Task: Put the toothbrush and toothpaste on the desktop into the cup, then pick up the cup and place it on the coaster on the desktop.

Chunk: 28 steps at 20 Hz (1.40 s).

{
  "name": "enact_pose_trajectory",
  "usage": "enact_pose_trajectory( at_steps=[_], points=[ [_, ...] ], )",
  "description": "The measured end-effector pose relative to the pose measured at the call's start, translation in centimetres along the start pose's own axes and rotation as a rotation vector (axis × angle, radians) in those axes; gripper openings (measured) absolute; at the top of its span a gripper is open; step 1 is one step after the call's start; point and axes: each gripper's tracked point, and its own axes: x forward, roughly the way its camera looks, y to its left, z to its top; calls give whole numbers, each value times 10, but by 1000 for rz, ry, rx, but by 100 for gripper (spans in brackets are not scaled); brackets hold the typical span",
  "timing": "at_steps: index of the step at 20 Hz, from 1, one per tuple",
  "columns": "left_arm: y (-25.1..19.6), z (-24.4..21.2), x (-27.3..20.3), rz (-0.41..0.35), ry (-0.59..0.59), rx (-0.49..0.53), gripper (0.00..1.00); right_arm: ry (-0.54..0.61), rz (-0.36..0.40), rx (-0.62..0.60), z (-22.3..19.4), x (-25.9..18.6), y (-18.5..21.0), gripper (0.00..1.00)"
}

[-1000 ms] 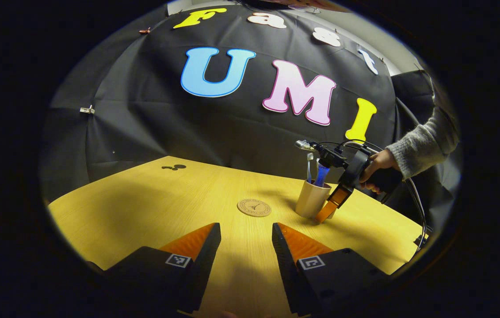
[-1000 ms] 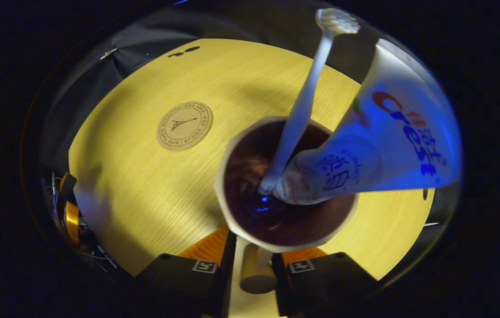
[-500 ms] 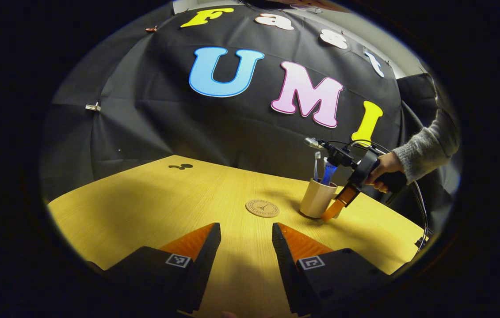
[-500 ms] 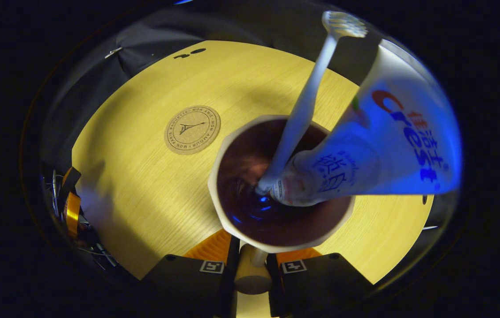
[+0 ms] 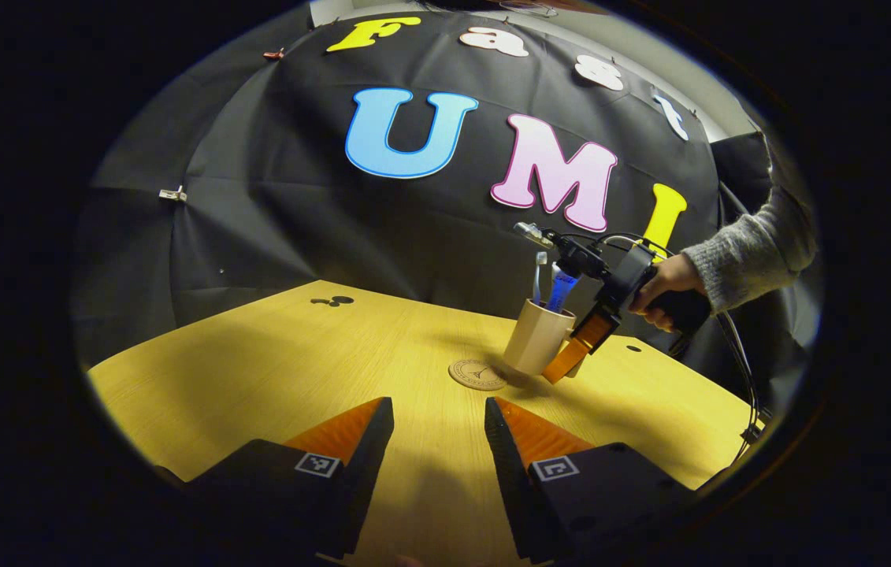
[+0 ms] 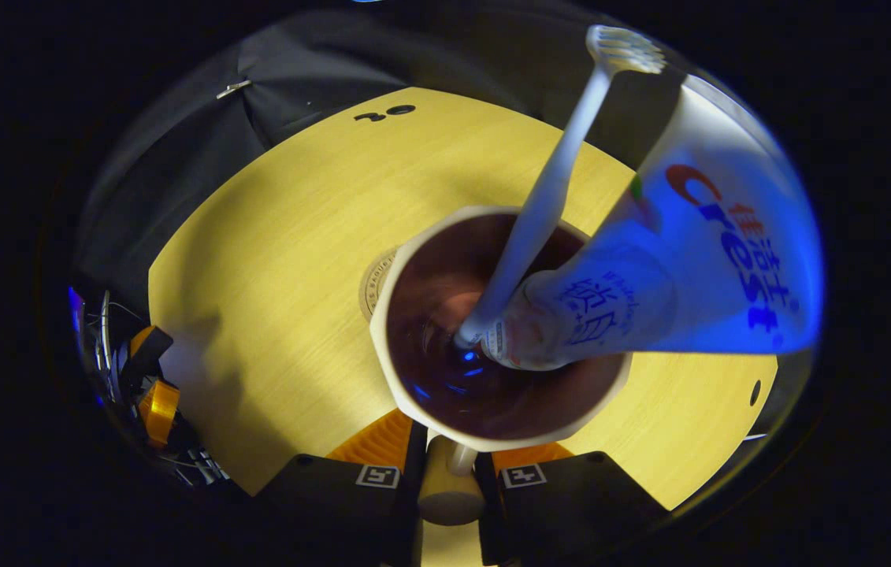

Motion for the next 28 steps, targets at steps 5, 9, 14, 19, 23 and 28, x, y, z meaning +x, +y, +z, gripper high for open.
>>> enact_pose_trajectory(
  at_steps=[5, 9, 14, 19, 23, 28],
  points=[
    [9, 3, -7, 18, -10, -22, 74, 10, 4, -72, 21, 16, 22, 32],
    [18, 2, -10, 38, -16, -44, 74, 28, 12, -98, 28, 27, 32, 31],
    [24, 0, -16, 58, -18, -59, 74, 53, 10, -100, 27, 34, 33, 32],
    [26, -1, -17, 61, -23, -65, 74, 68, 10, -106, 28, 39, 34, 31],
    [27, 0, -18, 65, -24, -67, 74, 76, 7, -111, 28, 41, 36, 32],
    [29, -1, -20, 74, -23, -75, 74, 81, 2, -112, 29, 44, 36, 32]
  ],
)
